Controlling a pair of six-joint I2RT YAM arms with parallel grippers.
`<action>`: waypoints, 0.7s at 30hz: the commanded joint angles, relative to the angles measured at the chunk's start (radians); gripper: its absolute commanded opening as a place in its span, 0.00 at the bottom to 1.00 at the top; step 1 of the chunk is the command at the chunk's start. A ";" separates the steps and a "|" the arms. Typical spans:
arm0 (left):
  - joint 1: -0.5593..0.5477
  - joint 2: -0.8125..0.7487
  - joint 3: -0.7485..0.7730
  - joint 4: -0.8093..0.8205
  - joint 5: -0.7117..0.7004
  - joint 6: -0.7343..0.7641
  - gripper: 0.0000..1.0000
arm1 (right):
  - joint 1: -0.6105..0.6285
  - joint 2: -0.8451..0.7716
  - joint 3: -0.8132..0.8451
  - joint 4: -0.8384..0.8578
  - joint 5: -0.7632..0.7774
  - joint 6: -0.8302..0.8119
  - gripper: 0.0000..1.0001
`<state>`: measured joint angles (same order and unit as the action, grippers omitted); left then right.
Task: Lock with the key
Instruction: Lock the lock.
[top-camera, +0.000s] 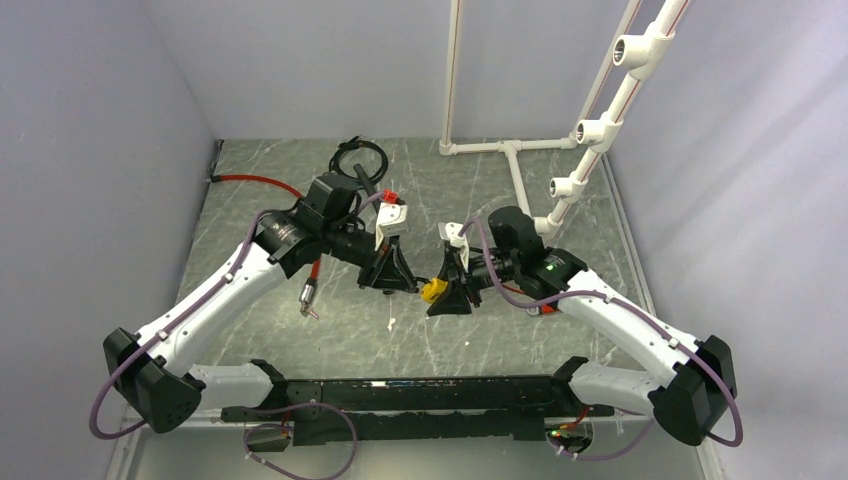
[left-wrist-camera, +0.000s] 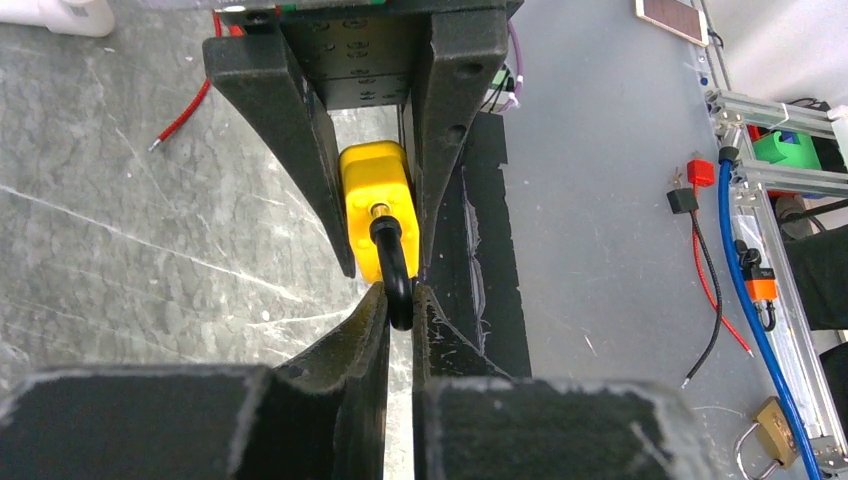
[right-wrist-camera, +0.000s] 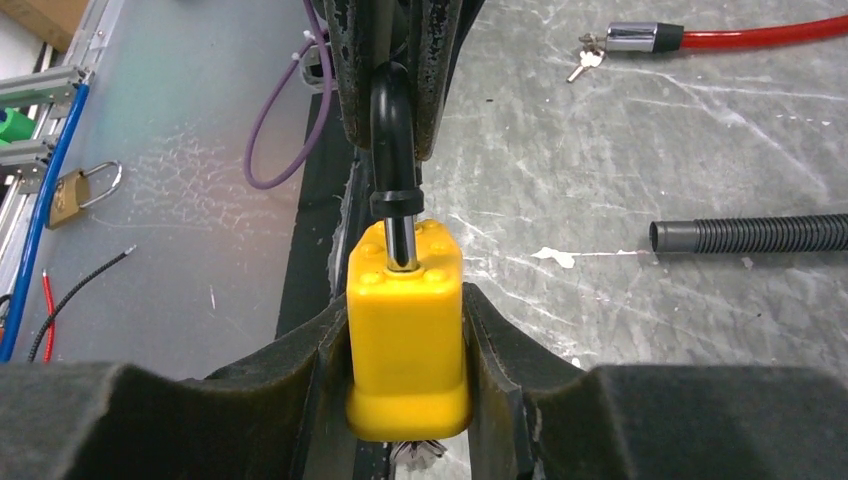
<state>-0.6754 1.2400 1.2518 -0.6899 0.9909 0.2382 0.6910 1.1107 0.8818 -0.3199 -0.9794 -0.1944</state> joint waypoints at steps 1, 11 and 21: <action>-0.035 -0.009 -0.053 -0.008 0.003 -0.021 0.00 | 0.005 -0.046 0.091 0.203 0.006 -0.008 0.00; -0.009 -0.076 -0.035 -0.012 -0.073 0.054 0.20 | 0.005 -0.033 0.112 0.050 0.000 -0.112 0.00; 0.028 -0.056 0.080 -0.114 -0.093 0.165 0.57 | 0.007 0.031 0.163 -0.160 0.002 -0.230 0.00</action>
<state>-0.6483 1.1755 1.2617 -0.7559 0.8902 0.3370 0.6937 1.1183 0.9703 -0.4358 -0.9554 -0.3458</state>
